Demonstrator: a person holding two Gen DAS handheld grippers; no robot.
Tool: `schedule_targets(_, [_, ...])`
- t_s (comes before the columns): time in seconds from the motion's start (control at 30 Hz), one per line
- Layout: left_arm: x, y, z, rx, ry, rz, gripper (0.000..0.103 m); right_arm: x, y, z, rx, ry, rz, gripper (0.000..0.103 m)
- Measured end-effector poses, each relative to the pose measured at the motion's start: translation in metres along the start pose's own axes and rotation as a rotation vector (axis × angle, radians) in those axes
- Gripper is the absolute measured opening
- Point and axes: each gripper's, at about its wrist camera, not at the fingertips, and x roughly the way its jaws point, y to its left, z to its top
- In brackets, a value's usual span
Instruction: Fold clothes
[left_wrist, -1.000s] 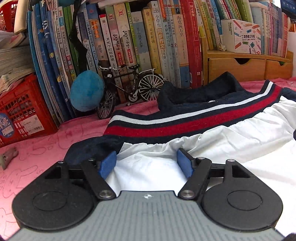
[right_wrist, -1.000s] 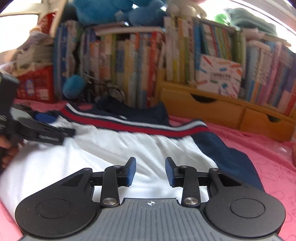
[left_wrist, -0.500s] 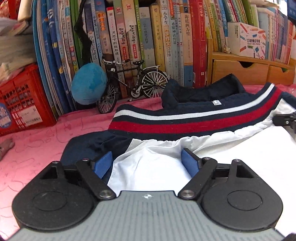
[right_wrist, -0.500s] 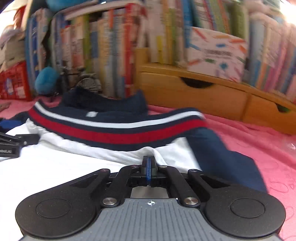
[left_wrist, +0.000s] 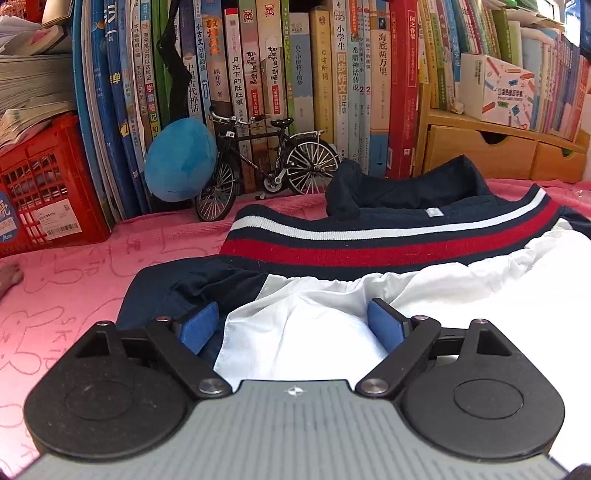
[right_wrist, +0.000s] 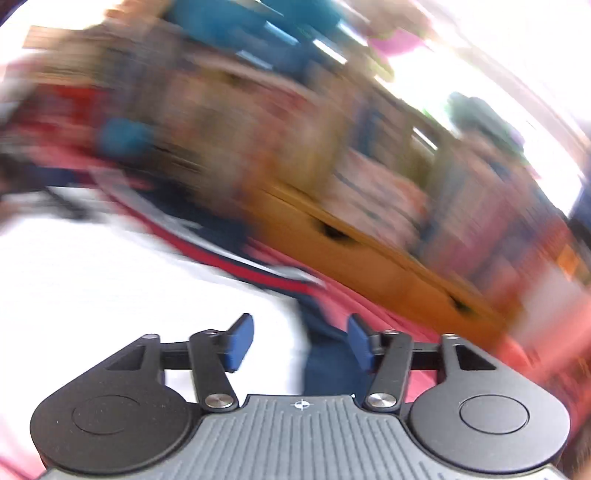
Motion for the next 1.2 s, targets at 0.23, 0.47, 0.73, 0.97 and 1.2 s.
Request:
schedule_targets(0.23, [-0.105,-0.021,-0.020,0.300,-0.158,-0.139,0.089,-0.046,0.104,0.007,-0.436,-0.074,0.274,0.072])
schedule_targets(0.47, [-0.147,-0.080,-0.091,0.780,-0.109,-0.213,0.090,-0.024,0.117,0.015,-0.400,-0.062,0.191,0.071])
schedule_targets(0.73, [-0.111,-0.114,-0.106,0.896,-0.156,-0.079,0.067,-0.039,0.087,0.020,-0.272,-0.073,0.184,0.071])
schedule_targets(0.97, [-0.124,-0.102,-0.074,0.723,-0.140,-0.153,0.043,-0.019,0.119,0.013,-0.530,-0.093,0.088,0.071])
schedule_targets(1.2, [-0.108,-0.127,-0.098,1.012,-0.169,-0.020,0.053,0.017,0.121,0.023,-0.599,-0.093,0.025,0.036])
